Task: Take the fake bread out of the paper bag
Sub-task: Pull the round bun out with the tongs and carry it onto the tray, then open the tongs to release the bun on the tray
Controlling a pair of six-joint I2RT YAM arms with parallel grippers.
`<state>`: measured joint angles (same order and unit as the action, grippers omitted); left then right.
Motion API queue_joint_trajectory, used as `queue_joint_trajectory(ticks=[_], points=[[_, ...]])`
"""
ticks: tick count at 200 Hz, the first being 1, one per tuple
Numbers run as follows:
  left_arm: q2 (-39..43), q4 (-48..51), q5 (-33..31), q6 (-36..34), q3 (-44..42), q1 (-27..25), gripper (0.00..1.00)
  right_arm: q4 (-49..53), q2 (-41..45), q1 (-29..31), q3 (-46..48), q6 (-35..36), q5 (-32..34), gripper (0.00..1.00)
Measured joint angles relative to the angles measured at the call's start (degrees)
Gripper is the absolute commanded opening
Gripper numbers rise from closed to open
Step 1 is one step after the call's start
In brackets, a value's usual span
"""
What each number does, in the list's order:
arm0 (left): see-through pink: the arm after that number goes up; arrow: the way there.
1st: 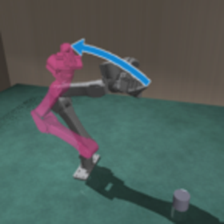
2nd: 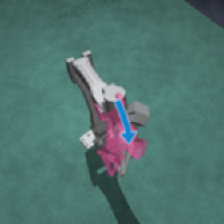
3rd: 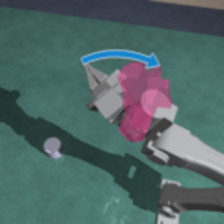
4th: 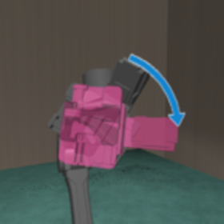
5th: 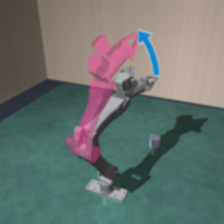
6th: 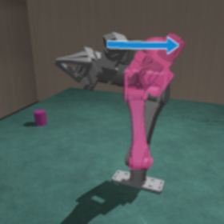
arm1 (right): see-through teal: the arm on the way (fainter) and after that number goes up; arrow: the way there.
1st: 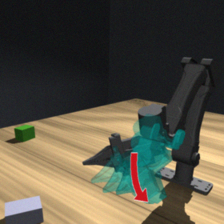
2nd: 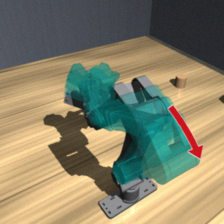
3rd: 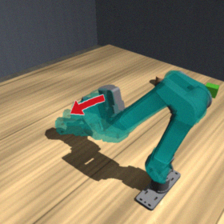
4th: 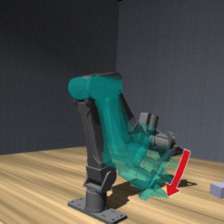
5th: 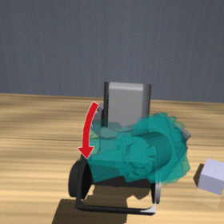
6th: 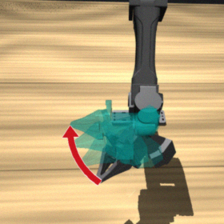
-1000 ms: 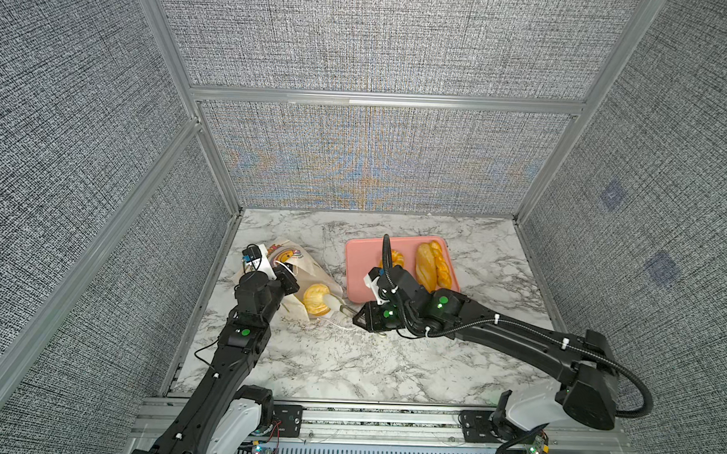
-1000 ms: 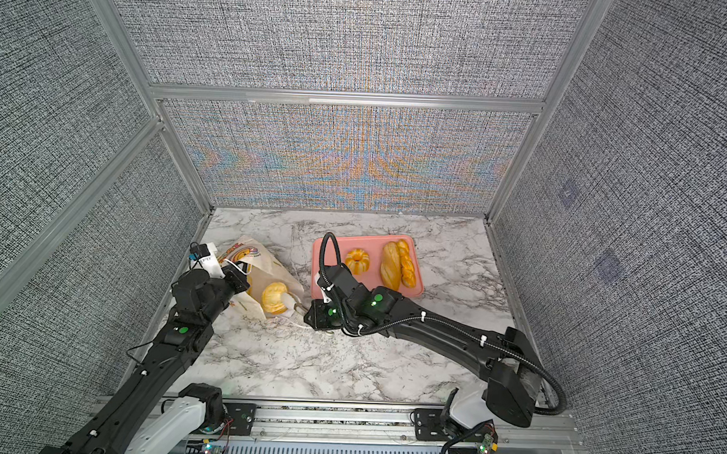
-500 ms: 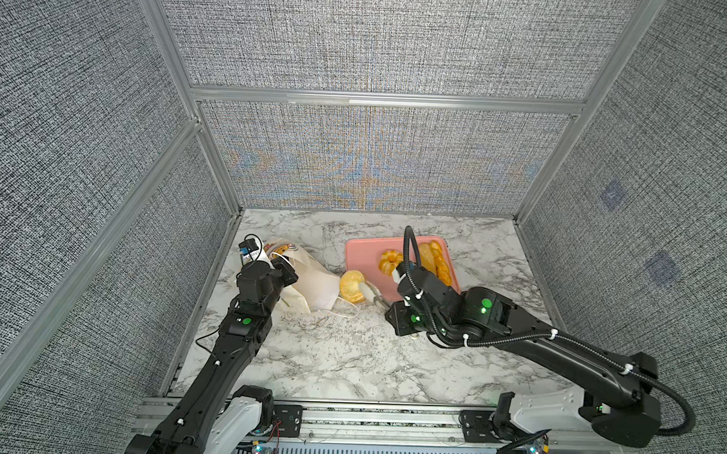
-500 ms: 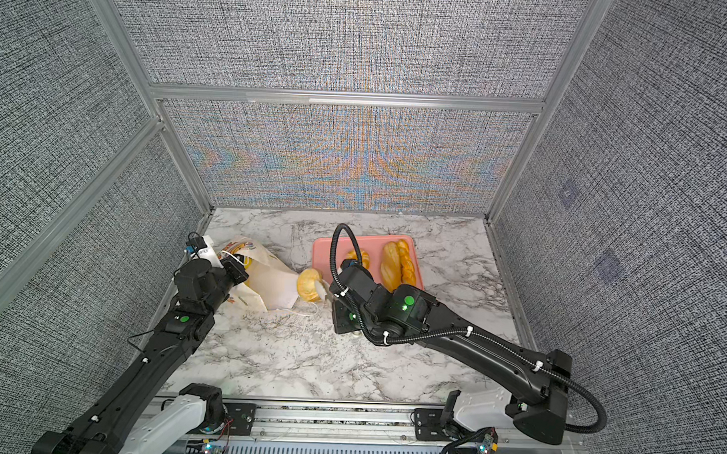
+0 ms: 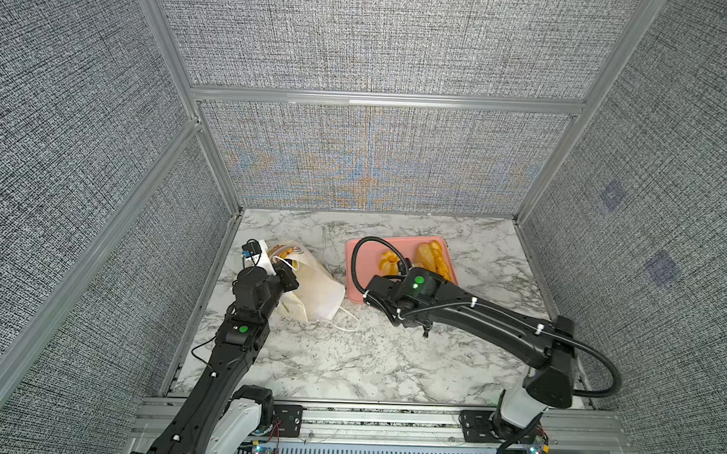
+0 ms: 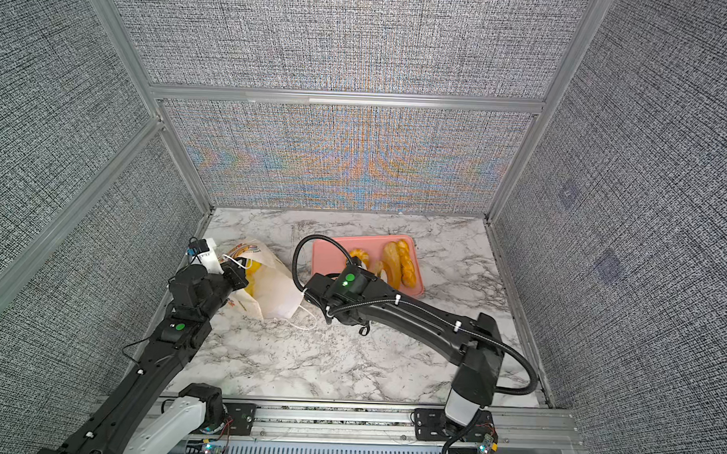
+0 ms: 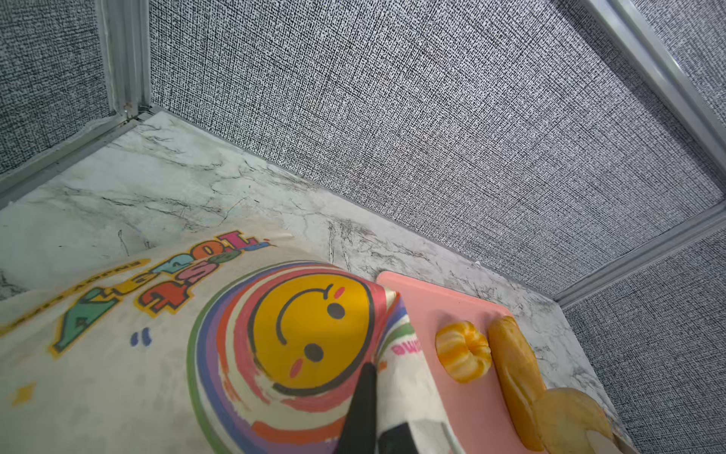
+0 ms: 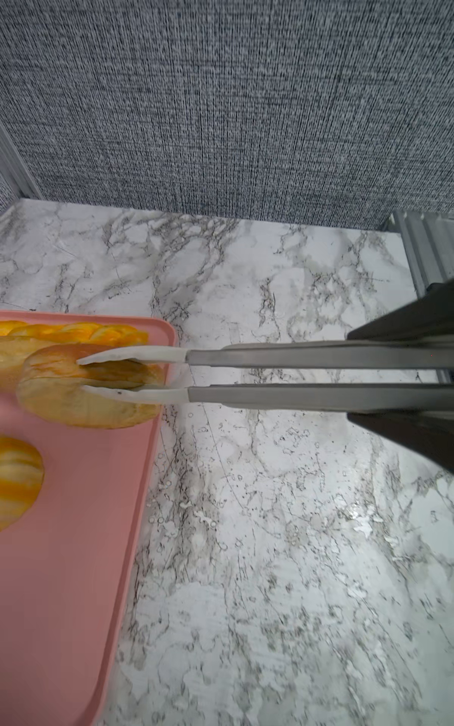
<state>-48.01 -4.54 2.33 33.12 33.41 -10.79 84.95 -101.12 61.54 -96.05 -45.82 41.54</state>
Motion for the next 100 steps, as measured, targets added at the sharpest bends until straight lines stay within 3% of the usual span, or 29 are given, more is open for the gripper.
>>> queue_joint_trajectory(ticks=[38, 100], points=[[1.22, 1.62, 0.44, -1.42, -0.09, 0.0, 0.0, 0.68, -9.84, -0.39, -4.74, 2.1, 2.91, 0.0], [5.07, 4.57, -1.09, -3.91, 0.0, 0.02, 0.0, -5.9, -13.86, -1.14, -4.98, 7.89, 1.11, 0.0]])
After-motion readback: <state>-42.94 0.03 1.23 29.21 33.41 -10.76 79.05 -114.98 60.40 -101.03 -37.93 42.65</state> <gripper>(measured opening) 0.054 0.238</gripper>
